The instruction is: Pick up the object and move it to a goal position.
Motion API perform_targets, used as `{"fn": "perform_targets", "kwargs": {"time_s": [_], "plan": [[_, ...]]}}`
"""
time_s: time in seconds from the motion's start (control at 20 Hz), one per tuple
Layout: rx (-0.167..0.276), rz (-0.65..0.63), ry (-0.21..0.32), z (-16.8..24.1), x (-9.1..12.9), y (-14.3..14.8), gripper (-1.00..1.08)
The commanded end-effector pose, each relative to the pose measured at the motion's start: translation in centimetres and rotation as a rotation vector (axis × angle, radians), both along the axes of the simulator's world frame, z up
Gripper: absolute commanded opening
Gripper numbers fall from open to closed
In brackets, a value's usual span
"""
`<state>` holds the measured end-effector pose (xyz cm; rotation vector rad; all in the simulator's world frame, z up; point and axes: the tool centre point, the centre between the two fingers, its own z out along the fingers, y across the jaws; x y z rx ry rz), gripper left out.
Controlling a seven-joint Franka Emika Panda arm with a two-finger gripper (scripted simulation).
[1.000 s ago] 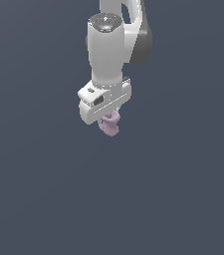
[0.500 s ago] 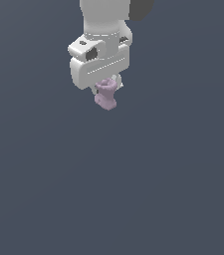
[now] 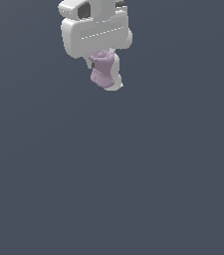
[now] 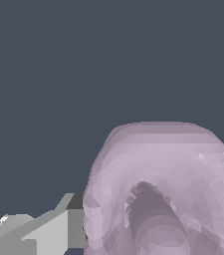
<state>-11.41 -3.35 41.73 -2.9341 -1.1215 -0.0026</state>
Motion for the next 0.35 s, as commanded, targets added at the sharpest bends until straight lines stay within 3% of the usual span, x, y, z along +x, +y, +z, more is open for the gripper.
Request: {"fn": "perform_targets", "kwargs": {"time_s": [0.0,0.3], "plan": [[0.0,0.0,0.001,1.04,-0.48,-0.16,-1.0],[0.0,0.0,0.001,2.0,-0.85,-0.31,-1.0]]}}
